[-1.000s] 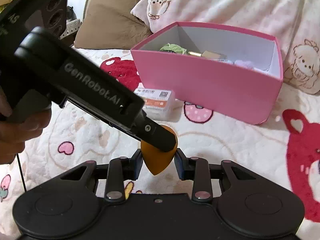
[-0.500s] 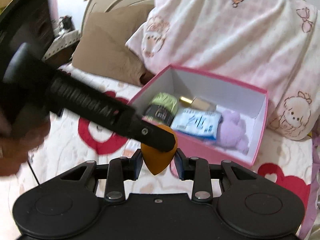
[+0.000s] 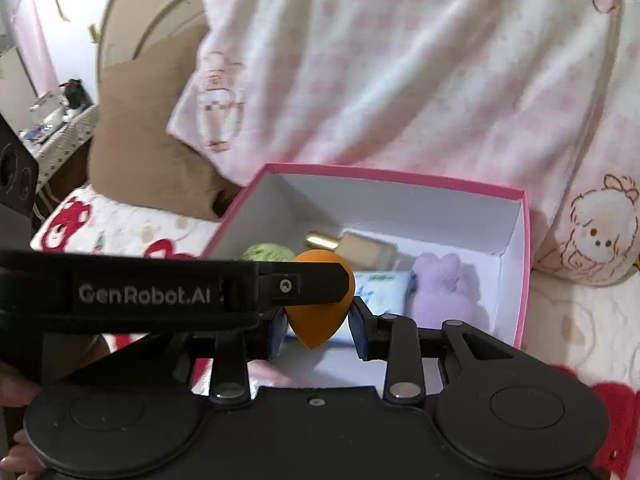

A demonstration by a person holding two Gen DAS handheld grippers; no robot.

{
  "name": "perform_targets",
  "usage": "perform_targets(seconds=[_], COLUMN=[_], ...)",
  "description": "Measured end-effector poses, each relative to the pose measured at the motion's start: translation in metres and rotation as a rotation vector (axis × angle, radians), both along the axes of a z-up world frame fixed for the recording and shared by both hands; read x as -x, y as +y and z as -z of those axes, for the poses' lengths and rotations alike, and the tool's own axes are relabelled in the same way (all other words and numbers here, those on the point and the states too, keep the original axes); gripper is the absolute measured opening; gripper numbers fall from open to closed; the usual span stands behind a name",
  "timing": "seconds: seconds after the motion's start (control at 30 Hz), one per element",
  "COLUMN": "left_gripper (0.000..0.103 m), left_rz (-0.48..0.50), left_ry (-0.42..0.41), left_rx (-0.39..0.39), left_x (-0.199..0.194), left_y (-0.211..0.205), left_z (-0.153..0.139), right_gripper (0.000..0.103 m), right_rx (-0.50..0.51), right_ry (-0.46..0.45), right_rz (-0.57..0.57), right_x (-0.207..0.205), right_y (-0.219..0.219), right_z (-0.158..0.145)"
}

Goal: Organize objects
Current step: 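Lift the orange sponge and carry it over the pink box, then lower the sponge into the pink box and open the right tool, then withdraw the right tool and move it to the clear floss box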

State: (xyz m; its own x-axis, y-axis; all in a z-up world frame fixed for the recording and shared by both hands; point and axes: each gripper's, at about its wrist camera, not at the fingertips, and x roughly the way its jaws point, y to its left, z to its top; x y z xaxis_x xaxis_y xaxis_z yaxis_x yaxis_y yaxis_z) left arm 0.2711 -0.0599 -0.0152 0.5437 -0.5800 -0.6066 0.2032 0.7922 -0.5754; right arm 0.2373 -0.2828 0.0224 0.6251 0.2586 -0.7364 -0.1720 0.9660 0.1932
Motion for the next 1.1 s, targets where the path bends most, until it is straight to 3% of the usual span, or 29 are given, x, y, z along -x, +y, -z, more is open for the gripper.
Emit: perform_targets(seconds=[0.13, 0.3, 0.5, 0.73, 1.0, 1.1], left_gripper=[0.035, 0.035, 0.033, 0.033, 0.033, 0.033], left_rz=[-0.042, -0.042, -0.067, -0.092, -0.083, -0.069], left_ry=[0.055, 0.031, 0.083, 0.109, 0.095, 0.061], left_rx=[0.015, -0.044, 0.037, 0.073, 0.068, 0.030], left_x=[-0.030, -0.058, -0.079, -0.081, -0.074, -0.063], left_y=[-0.008, -0.025, -0.023, -0.016, -0.006, -0.004], left_z=[0.015, 0.025, 0.054, 0.063, 0.060, 0.053], right_gripper=[0.037, 0.037, 0.037, 0.038, 0.048, 0.050], right_rx=[0.039, 0.160, 0.248, 0.140, 0.138, 0.122], right_ry=[0.043, 0.042, 0.095, 0.143, 0.131, 0.119], right_rz=[0.016, -0.011, 0.010, 0.067, 0.066, 0.079], right_x=[-0.032, -0.066, -0.096, -0.107, -0.099, -0.091], right_y=[-0.005, -0.002, -0.006, -0.027, -0.027, -0.030], right_z=[0.013, 0.028, 0.051, 0.066, 0.064, 0.057])
